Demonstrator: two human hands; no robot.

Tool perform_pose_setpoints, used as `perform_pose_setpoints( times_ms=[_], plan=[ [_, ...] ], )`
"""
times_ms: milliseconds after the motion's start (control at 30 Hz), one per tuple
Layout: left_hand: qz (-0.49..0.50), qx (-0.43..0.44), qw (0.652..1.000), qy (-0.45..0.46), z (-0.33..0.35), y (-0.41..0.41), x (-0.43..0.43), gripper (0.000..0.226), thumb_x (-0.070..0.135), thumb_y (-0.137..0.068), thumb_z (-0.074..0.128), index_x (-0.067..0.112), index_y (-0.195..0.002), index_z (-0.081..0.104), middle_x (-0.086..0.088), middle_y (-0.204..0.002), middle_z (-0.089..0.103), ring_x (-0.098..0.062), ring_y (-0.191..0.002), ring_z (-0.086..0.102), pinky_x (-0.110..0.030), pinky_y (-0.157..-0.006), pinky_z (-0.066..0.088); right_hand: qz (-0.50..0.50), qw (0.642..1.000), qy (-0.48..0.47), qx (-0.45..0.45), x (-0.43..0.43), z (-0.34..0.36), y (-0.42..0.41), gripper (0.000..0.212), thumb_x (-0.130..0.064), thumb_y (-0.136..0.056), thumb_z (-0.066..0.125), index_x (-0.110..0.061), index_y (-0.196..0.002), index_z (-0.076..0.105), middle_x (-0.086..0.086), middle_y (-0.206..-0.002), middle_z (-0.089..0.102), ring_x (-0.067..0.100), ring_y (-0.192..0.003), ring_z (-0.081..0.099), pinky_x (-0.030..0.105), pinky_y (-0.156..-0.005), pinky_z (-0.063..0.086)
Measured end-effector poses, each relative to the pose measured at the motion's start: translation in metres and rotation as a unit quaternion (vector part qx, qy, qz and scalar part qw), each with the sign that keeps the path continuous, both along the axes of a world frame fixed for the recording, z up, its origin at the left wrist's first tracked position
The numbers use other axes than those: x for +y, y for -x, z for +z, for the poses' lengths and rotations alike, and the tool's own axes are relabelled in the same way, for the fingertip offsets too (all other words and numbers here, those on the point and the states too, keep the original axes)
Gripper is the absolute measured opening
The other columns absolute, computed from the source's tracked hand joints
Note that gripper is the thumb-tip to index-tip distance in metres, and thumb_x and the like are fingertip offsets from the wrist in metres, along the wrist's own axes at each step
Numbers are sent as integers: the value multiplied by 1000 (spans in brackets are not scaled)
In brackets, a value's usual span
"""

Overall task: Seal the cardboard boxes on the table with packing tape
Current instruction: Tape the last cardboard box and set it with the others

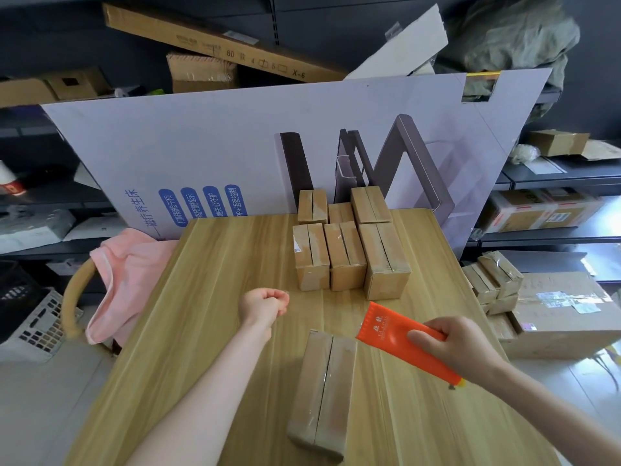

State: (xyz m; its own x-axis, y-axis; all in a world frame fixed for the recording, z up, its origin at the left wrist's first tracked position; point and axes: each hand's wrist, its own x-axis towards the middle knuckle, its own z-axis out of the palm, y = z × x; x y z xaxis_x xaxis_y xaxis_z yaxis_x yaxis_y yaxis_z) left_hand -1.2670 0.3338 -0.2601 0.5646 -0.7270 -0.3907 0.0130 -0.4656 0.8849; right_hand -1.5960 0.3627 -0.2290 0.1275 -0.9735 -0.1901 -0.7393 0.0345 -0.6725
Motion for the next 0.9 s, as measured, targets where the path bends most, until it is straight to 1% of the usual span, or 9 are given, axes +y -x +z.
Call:
perform_pose_setpoints(
  times_ms=[100,267,433,567,667,733,800,833,900],
  plan=[
    [-10,15,1000,-22,-28,12,2,16,-10,-74,70,6,-71,69,-5,-71,72,-17,-61,61,-28,-65,52,5,996,0,89,-14,-11,8,27,-52,-79,69,-34,-59,63,-14,-53,63,-2,-50,58,21,-44,42],
    [22,24,998,-50,-68,26,-1,10,3,-77,76,10,-74,70,-5,-70,72,-15,-58,60,-27,-64,50,35,979,-40,196,-41,-38,6,38,-65,-79,59,-28,-70,65,-13,-65,63,3,-58,60,20,-44,39],
    [44,5,996,-77,-94,33,-2,12,7,-77,77,13,-71,69,-2,-66,71,-13,-54,60,-23,-56,48,59,964,-78,246,-56,-62,-7,43,-67,-79,54,-27,-82,67,-12,-73,63,5,-63,60,20,-48,41],
    [57,9,994,-97,-113,35,-1,12,11,-78,77,15,-72,68,-2,-75,71,-15,-64,63,-23,-55,45,72,955,-98,270,-60,-76,-23,42,-63,-80,53,-24,-81,66,-9,-72,62,11,-60,62,21,-41,44],
    [65,-17,992,-111,-125,42,0,11,19,-80,76,20,-74,66,1,-81,72,-11,-68,62,-22,-52,42,71,948,-92,295,-63,-80,-34,41,-61,-80,52,-22,-79,65,-8,-68,60,9,-52,56,21,-38,39],
    [46,-68,989,-125,-124,47,1,16,28,-82,73,21,-93,65,8,-85,69,-12,-72,60,-24,-59,44,82,938,-69,331,-63,-84,-42,39,-59,-80,51,-22,-72,59,-9,-65,56,10,-52,53,22,-40,34],
    [10,-107,984,-142,-125,48,2,55,37,-82,72,19,-129,49,9,-103,63,-20,-92,61,-33,-76,49,112,920,-52,371,-60,-89,-49,37,-56,-81,50,-22,-66,50,-10,-62,49,13,-60,52,23,-44,30],
    [0,-130,981,-147,-123,46,3,67,40,-82,71,19,-138,41,4,-120,57,-24,-104,59,-37,-82,48,119,916,-52,379,-57,-94,-52,37,-55,-81,49,-23,-64,47,-10,-61,47,15,-62,52,24,-45,29],
    [-5,-168,978,-121,-121,44,8,62,42,-87,65,20,-140,40,-1,-138,46,-24,-117,55,-38,-89,47,110,921,-56,370,-54,-102,-53,40,-56,-81,49,-22,-61,43,-10,-60,47,14,-60,50,25,-45,29]
  ],
)
